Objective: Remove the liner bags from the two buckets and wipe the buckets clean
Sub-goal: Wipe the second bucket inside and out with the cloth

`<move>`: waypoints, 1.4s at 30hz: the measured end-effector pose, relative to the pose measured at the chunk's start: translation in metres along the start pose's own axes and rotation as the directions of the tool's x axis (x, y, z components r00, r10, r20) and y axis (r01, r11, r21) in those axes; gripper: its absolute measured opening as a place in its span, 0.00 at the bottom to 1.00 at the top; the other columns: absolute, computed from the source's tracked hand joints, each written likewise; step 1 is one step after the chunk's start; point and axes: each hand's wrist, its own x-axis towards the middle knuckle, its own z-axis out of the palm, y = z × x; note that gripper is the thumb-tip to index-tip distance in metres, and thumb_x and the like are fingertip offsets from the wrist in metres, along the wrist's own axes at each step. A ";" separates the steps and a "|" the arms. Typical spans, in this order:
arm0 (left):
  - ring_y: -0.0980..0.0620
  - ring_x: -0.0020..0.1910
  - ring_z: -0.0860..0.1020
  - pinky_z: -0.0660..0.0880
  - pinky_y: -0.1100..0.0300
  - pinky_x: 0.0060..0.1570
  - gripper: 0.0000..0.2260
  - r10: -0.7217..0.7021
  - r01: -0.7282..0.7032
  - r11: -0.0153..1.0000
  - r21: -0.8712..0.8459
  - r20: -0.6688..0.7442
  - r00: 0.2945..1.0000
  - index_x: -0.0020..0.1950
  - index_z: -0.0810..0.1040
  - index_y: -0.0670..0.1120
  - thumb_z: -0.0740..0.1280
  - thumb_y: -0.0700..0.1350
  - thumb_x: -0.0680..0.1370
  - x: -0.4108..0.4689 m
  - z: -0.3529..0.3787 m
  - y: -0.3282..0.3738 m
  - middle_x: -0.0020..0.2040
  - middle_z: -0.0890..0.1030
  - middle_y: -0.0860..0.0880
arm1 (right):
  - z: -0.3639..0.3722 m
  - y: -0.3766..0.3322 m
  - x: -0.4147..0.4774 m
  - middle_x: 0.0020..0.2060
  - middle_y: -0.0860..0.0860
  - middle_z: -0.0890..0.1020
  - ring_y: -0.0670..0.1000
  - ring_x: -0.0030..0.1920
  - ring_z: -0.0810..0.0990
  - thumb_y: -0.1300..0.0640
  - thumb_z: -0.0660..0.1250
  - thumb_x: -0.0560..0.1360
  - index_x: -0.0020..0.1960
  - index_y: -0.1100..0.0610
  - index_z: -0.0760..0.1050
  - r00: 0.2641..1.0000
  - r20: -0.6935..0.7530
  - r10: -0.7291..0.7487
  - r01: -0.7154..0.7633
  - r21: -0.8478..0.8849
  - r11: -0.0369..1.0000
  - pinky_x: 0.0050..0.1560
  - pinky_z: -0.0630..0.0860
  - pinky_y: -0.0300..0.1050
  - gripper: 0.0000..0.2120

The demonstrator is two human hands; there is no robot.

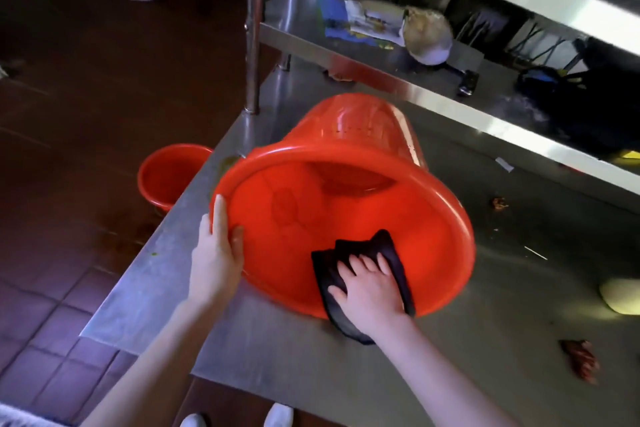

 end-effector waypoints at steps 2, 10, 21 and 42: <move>0.31 0.60 0.75 0.72 0.43 0.56 0.29 -0.018 0.018 1.000 -0.021 0.002 1.000 0.73 0.45 0.61 0.61 0.46 0.82 -0.001 0.005 -0.010 0.71 0.69 0.37 | 0.004 -0.003 0.005 0.76 0.52 0.62 0.53 0.76 0.57 0.37 0.51 0.79 0.77 0.50 0.59 0.999 0.037 -0.008 0.009 -0.027 1.000 0.75 0.44 0.57 0.30; 0.28 0.60 0.74 0.72 0.38 0.57 0.37 -0.090 0.086 0.990 -0.111 -0.032 0.995 0.72 0.39 0.67 0.64 0.46 0.80 0.011 0.021 -0.061 0.69 0.71 0.33 | 0.031 -0.053 0.066 0.79 0.49 0.52 0.51 0.78 0.48 0.35 0.49 0.78 0.79 0.46 0.49 0.991 0.003 0.135 -0.135 -0.006 0.991 0.73 0.37 0.62 0.33; 0.44 0.32 0.76 0.69 0.53 0.38 0.42 -0.051 0.010 0.964 -0.265 -0.150 0.987 0.75 0.32 0.64 0.63 0.47 0.79 -0.016 0.040 -0.087 0.42 0.79 0.36 | 0.015 -0.067 0.207 0.78 0.51 0.57 0.55 0.77 0.52 0.38 0.48 0.81 0.78 0.50 0.55 0.917 -0.151 0.370 -0.353 0.129 0.927 0.74 0.45 0.66 0.29; 0.70 0.32 0.68 0.64 0.75 0.35 0.41 -0.129 0.042 0.955 -0.293 -0.283 0.950 0.74 0.34 0.68 0.63 0.48 0.78 -0.022 0.053 -0.098 0.45 0.76 0.50 | 0.011 -0.099 0.226 0.78 0.49 0.56 0.53 0.77 0.53 0.40 0.47 0.82 0.79 0.48 0.52 0.953 -0.148 0.266 -0.219 0.273 0.937 0.74 0.47 0.64 0.28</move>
